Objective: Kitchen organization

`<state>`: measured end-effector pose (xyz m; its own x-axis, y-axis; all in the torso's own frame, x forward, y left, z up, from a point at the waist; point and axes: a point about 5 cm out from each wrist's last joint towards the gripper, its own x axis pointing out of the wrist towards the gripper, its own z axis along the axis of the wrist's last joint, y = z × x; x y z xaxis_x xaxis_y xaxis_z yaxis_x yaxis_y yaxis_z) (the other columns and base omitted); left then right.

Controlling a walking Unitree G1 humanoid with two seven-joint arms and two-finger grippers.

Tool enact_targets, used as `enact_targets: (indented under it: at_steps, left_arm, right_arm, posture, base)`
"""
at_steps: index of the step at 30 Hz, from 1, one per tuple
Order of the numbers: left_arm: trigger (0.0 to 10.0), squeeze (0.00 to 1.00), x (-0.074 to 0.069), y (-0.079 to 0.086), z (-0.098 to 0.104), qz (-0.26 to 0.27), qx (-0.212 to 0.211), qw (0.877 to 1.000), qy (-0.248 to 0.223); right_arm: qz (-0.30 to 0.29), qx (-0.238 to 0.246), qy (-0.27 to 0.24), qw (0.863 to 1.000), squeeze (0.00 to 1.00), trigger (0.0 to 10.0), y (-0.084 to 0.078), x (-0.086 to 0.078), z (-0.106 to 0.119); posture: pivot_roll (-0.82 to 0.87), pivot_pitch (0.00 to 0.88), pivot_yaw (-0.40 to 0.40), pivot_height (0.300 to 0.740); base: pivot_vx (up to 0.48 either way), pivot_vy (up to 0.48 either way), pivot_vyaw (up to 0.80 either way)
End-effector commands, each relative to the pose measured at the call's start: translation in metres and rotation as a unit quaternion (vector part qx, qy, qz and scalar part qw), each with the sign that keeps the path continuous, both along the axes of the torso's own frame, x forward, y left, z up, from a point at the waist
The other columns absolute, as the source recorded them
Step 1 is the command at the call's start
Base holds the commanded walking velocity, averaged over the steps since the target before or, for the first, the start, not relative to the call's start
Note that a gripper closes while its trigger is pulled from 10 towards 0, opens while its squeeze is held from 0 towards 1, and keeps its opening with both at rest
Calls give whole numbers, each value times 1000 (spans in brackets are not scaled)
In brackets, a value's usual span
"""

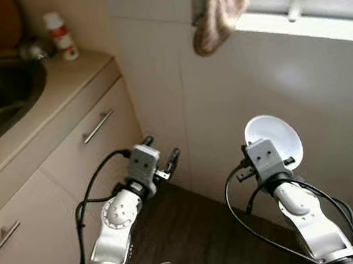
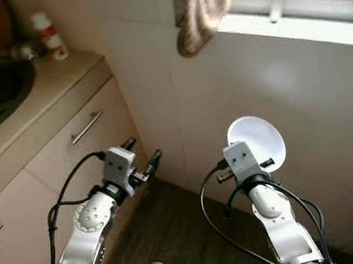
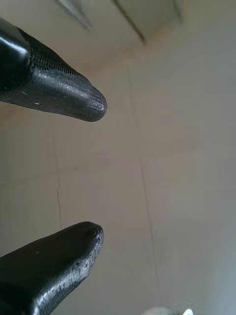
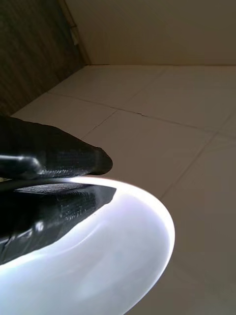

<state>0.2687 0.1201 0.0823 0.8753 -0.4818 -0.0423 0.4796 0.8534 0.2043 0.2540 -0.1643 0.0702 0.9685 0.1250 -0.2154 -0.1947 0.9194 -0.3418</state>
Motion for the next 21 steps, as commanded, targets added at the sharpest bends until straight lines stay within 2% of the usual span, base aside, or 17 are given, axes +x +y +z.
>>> enact_targets:
  at_steps: [1,12,13,15,16,17,18,21]
  left_arm:
    - [10000,0,0,5,-1,7,7,1000,3]
    - [10000,0,1,6,-1,7,8,1000,2]
    - [10000,0,1,6,-1,7,8,1000,2]
    - [10000,0,1,6,-1,7,8,1000,1]
    - [10000,0,1,6,-1,7,8,1000,1]
    - [10000,0,1,6,-1,7,8,1000,1]
    - [10000,0,1,6,-1,7,8,1000,1]
    - [10000,0,1,6,-1,7,8,1000,1]
  right_arm:
    - [9,9,-3,1000,0,0,5,3,4]
    - [7,14,5,1000,0,0,5,4,4]
    - [5,14,8,1000,0,3647,5,5,3]
    - [4,14,10,1000,0,3647,5,5,3]
    - [4,13,12,1000,0,6627,5,5,2]
    - [3,13,13,1000,0,6627,5,5,2]
    - [6,15,16,1000,0,10000,6,5,2]
    - [9,17,20,1000,0,10000,6,5,1]
  posture:
    - [53,0,-15,740]
    - [53,0,-13,740]
    - [54,0,-13,740]
    - [54,0,-13,740]
    - [54,0,-13,740]
    - [54,0,-13,740]
    - [55,0,-12,740]
    - [54,0,-12,740]
  base:
    - [0,0,800]
    - [0,0,800]
    - [0,0,800]
    - [0,0,800]
    - [0,0,800]
    - [0,0,800]
    - [0,0,800]
    - [0,0,721]
